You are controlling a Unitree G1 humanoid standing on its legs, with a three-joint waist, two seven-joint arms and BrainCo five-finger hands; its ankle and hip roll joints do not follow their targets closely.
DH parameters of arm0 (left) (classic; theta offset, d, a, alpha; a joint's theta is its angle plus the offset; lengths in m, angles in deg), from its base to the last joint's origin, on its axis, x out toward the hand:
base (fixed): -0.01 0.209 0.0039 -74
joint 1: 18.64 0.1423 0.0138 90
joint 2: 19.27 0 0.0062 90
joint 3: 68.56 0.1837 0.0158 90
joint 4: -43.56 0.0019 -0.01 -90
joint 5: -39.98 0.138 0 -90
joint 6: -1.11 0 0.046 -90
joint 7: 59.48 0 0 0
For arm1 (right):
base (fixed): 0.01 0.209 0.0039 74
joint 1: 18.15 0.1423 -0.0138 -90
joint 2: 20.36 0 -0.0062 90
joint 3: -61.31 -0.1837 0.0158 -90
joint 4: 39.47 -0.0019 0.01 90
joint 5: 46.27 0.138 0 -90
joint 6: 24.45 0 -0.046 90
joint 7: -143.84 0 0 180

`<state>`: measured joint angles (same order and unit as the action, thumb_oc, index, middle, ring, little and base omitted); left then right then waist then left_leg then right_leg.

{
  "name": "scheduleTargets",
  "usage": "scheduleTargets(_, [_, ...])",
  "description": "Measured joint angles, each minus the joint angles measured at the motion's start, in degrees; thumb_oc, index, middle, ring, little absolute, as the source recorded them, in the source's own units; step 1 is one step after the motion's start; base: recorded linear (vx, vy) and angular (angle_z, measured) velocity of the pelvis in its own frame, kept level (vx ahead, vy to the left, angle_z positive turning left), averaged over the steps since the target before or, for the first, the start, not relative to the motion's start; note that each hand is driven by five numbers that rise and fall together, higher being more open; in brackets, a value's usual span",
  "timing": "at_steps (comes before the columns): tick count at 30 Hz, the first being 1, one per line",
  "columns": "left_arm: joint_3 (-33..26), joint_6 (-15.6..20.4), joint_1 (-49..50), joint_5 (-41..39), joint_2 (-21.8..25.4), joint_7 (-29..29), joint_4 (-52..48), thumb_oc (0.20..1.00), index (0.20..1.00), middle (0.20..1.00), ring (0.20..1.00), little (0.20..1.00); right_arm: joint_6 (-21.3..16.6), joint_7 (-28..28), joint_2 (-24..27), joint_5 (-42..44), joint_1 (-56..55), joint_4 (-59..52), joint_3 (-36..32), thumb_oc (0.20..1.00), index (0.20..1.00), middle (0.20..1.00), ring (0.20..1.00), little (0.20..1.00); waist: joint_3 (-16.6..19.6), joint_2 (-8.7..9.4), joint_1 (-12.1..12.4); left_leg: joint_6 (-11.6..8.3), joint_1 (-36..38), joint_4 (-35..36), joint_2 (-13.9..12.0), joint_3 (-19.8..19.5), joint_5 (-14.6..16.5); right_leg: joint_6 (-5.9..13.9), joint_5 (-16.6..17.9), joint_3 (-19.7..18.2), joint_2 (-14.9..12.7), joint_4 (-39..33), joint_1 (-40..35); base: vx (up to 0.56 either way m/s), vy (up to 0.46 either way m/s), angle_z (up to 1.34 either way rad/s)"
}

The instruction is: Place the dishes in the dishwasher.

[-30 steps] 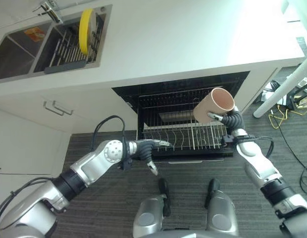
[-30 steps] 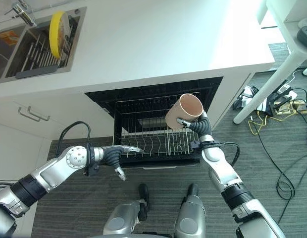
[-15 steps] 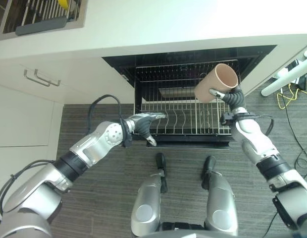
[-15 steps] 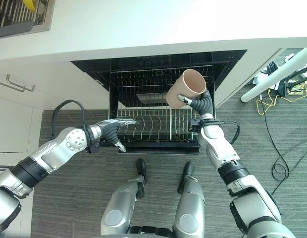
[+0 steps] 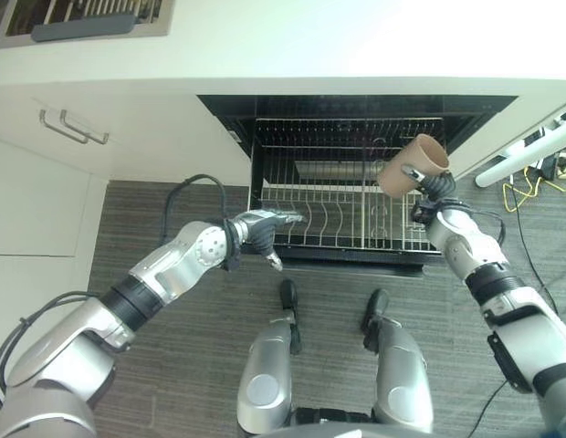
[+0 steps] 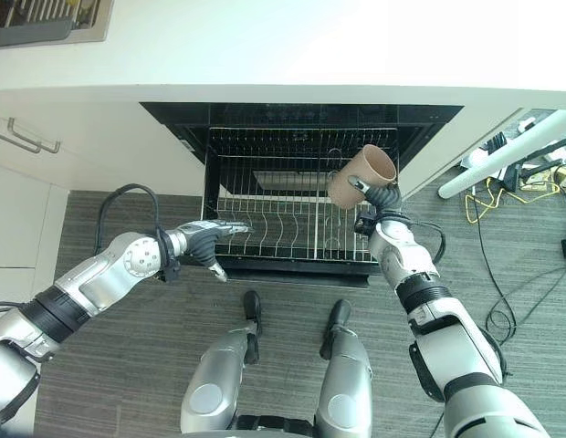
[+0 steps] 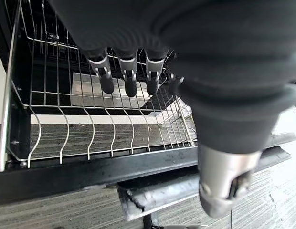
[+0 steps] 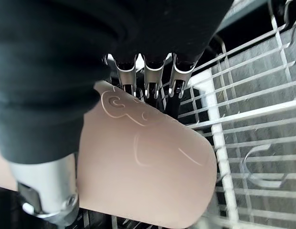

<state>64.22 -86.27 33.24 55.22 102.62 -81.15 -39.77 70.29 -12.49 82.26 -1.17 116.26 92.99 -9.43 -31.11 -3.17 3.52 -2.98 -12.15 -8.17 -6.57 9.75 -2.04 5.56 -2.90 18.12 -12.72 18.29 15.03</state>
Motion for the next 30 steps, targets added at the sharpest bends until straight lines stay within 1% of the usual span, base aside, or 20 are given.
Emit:
scheduleTargets(2, [0.1,0.2,-0.1,0.0,0.2,-0.4,0.0,1.000,1.000,1.000,1.000,1.000,0.2,0.5,0.0,-0.1,0.5,0.3,-0.1,0.200,0.200,0.200,0.200,0.200,0.0,0.04,0.3,0.00,-0.3,-0.2,-0.2,-0.1,0.0,-0.05,0.2,0.1,0.2,-0.3,0.0,0.00,0.000,0.00])
scheduleTargets(6, [0.7,0.7,-0.4,0.0,0.9,-0.8,-0.4,1.000,1.000,1.000,1.000,1.000,3.7,0.9,1.3,-0.7,3.8,3.2,-0.1,0.200,0.200,0.200,0.200,0.200,0.0,0.06,0.4,-0.03,-2.6,-1.1,-0.3,-1.4,-0.2,-0.24,0.4,1.2,0.2,-0.2,1.1,0.02,-0.029,0.12])
scheduleTargets(8, [2.6,1.0,-0.5,0.0,3.3,-1.0,-2.0,1.000,1.000,1.000,1.000,1.000,5.7,0.6,2.5,-0.6,6.7,7.0,-0.1,0.200,0.200,0.200,0.200,0.200,0.0,0.13,0.7,-0.01,-3.0,-1.5,-0.3,-1.4,-0.1,-0.25,0.4,1.3,0.2,-0.2,1.4,0.03,-0.019,0.04])
scheduleTargets(10, [2.7,1.0,-0.7,-0.1,4.2,-1.0,-2.2,1.000,1.000,1.000,1.000,1.000,7.3,0.4,4.1,-0.5,7.5,9.1,-0.1,0.200,0.200,0.200,0.200,0.200,0.0,0.18,1.4,0.00,-3.0,-1.5,-0.3,-1.5,-0.1,-0.25,0.4,1.3,0.2,-0.2,1.4,0.04,-0.024,0.01])
scheduleTargets(13, [4.5,1.1,-1.0,0.0,4.4,-0.5,-2.2,1.000,1.000,1.000,1.000,1.000,7.5,-0.7,3.9,-0.8,7.8,9.5,0.1,0.200,0.200,0.200,0.200,0.200,0.0,0.21,1.5,0.01,-3.1,-1.8,-0.3,-1.6,-0.1,-0.26,0.4,1.3,0.2,-0.1,1.3,0.04,0.011,0.00])
scheduleTargets(17, [5.9,1.3,-2.3,0.0,4.2,0.8,-2.2,1.000,1.000,1.000,1.000,1.000,7.7,-2.0,2.7,-3.5,9.5,11.0,0.5,0.200,0.200,0.200,0.200,0.200,0.0,0.19,1.4,0.07,-3.6,-2.4,-0.4,-1.8,-0.1,-0.39,0.5,1.3,0.1,0.3,1.6,0.01,0.017,0.01])
scheduleTargets(21, [6.9,1.3,-5.2,0.4,4.0,1.3,-2.4,1.000,1.000,1.000,1.000,1.000,8.7,-2.9,1.9,-6.1,13.0,11.9,1.3,0.200,0.200,0.200,0.200,0.200,0.0,0.16,1.4,0.16,-6.2,-3.8,-0.1,-1.8,0.0,-0.46,0.4,0.9,-0.7,1.9,4.4,0.01,0.040,0.00])
scheduleTargets(25, [6.9,1.3,-5.9,1.7,4.0,1.1,-2.6,1.000,1.000,1.000,1.000,1.000,9.4,-3.3,-0.1,-9.4,13.4,12.8,4.9,0.200,0.200,0.200,0.200,0.200,0.0,0.14,1.6,0.28,-7.1,-4.2,0.1,-1.7,0.0,-0.58,0.4,0.5,-0.9,2.7,5.7,0.00,0.014,-0.01])
scheduleTargets(28, [6.8,0.9,-6.0,1.7,4.0,0.7,-4.3,1.000,1.000,1.000,1.000,1.000,9.4,-3.2,-1.4,-15.8,13.3,11.9,7.4,0.200,0.200,0.200,0.200,0.200,0.0,0.08,1.6,0.38,-7.9,-4.9,0.1,-1.5,0.0,-0.71,0.3,0.0,-1.0,3.6,6.8,-0.01,0.025,-0.05])
scheduleTargets(30, [6.7,1.0,-6.0,1.7,4.0,0.2,-4.3,1.000,1.000,1.000,1.000,1.000,10.1,-2.2,-1.6,-20.1,13.4,9.4,10.8,0.200,0.200,0.200,0.200,0.200,0.0,-0.02,1.5,0.38,-7.9,-5.0,0.1,-1.3,0.0,-0.77,0.2,-0.2,-1.0,4.0,7.0,-0.01,0.021,-0.04])
